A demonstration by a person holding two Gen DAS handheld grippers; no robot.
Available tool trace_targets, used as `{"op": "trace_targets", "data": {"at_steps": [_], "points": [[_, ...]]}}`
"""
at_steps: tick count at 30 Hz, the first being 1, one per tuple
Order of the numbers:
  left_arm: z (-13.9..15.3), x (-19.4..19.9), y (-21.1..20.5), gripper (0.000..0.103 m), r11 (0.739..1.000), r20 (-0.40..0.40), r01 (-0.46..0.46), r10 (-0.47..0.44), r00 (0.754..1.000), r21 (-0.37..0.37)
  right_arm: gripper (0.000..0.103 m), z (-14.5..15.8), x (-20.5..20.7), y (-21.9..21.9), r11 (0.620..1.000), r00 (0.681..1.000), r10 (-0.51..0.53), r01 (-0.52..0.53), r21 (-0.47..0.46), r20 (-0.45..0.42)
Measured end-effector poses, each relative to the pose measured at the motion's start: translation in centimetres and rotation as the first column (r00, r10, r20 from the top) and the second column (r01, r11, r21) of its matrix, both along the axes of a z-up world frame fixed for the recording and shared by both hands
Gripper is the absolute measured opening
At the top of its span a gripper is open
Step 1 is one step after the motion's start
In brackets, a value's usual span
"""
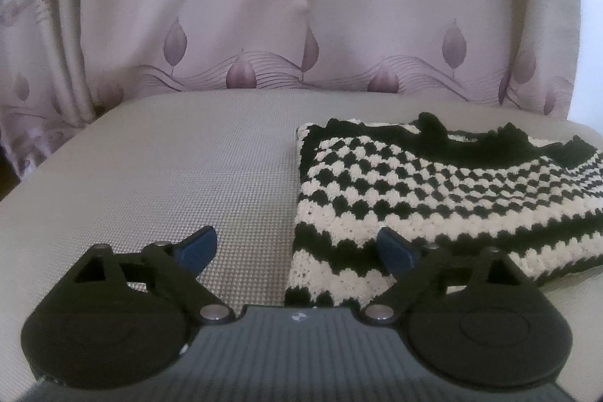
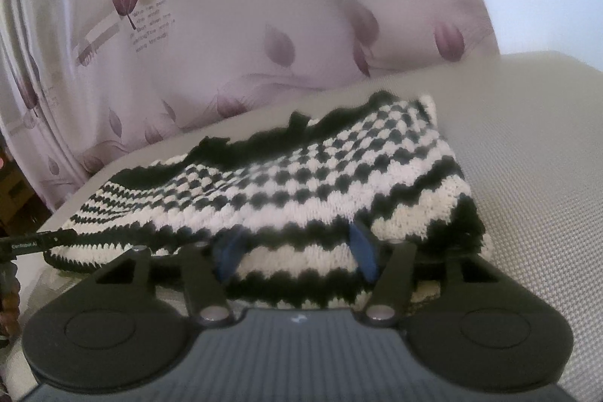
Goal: Fold small clothes
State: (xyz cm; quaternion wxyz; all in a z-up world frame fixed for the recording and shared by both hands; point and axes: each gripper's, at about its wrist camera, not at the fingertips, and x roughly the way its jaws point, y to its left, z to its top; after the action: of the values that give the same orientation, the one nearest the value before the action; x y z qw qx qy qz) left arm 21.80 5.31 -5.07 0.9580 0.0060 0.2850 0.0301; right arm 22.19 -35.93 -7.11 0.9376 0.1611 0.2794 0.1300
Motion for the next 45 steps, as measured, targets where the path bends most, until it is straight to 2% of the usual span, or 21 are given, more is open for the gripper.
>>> {"op": "trace_targets", "data": {"at_steps": [5, 13, 25, 28, 32, 36, 38, 39, 40, 42, 45], "points": [[-0.4, 0.1, 0.0, 0.097, 1.0, 0.006, -0.008, 0.008, 1.0, 0.009, 0.061, 0.0, 0.1, 0.2, 1.0, 1.0, 0.003, -0.003, -0.014, -0.003], [-0.8, 0.2, 0.3, 0.103, 1.0, 0.003, -0.025, 0.025, 1.0, -0.012, 0.073, -0.1, 0.2, 0.2, 1.0, 1.0, 0.028, -0.028, 0.001, -0.002], [-1.2, 0.4, 2.1, 0.103, 0.988, -0.027, -0.055, 0.051, 0.998, -0.145, 0.075, 0.2, -0.1, 1.1, 0.998, 0.999, 0.036, -0.036, -0.056, 0.003], [-1.2, 0.3, 1.9, 0.103, 0.989, -0.022, -0.057, 0.055, 0.998, -0.137, 0.076, 0.4, -1.2, 0.8, 0.999, 0.999, 0.031, -0.03, -0.035, 0.021], [-1.2, 0.2, 1.8, 0.103, 0.99, -0.013, -0.06, 0.058, 0.998, -0.13, 0.076, 1.3, -4.2, -1.5, 0.993, 0.993, -0.014, 0.0, 0.12, 0.115], [-1.3, 0.3, 1.8, 0.103, 0.99, -0.021, -0.062, 0.06, 0.998, -0.129, 0.076, 2.7, -4.2, -3.0, 0.994, 0.983, -0.109, 0.103, 0.047, 0.146], [-1.3, 0.4, 1.9, 0.103, 0.99, -0.024, -0.062, 0.059, 0.998, -0.13, 0.06, 2.9, -3.2, -3.6, 0.991, 0.981, -0.134, 0.135, 0.008, 0.138], [-1.3, 0.4, 1.9, 0.103, 0.989, -0.028, -0.063, 0.06, 0.998, -0.133, 0.039, 2.7, -2.5, -3.9, 0.989, 0.983, -0.144, 0.147, -0.018, 0.114], [-1.4, 0.5, 2.0, 0.103, 0.989, -0.031, -0.064, 0.06, 0.998, -0.136, 0.023, 2.3, -1.8, -4.1, 0.985, 0.984, -0.16, 0.164, -0.048, 0.073], [-1.4, 0.6, 2.1, 0.103, 0.987, -0.036, -0.065, 0.06, 0.998, -0.147, 0.018, 1.1, -0.7, -4.4, 0.983, 0.984, -0.174, 0.171, -0.073, -0.027], [-1.5, 0.6, 2.3, 0.103, 0.984, -0.04, -0.064, 0.058, 0.997, -0.163, 0.018, 0.3, -1.5, -4.1, 0.98, 0.986, -0.169, 0.166, -0.107, -0.018]]}}
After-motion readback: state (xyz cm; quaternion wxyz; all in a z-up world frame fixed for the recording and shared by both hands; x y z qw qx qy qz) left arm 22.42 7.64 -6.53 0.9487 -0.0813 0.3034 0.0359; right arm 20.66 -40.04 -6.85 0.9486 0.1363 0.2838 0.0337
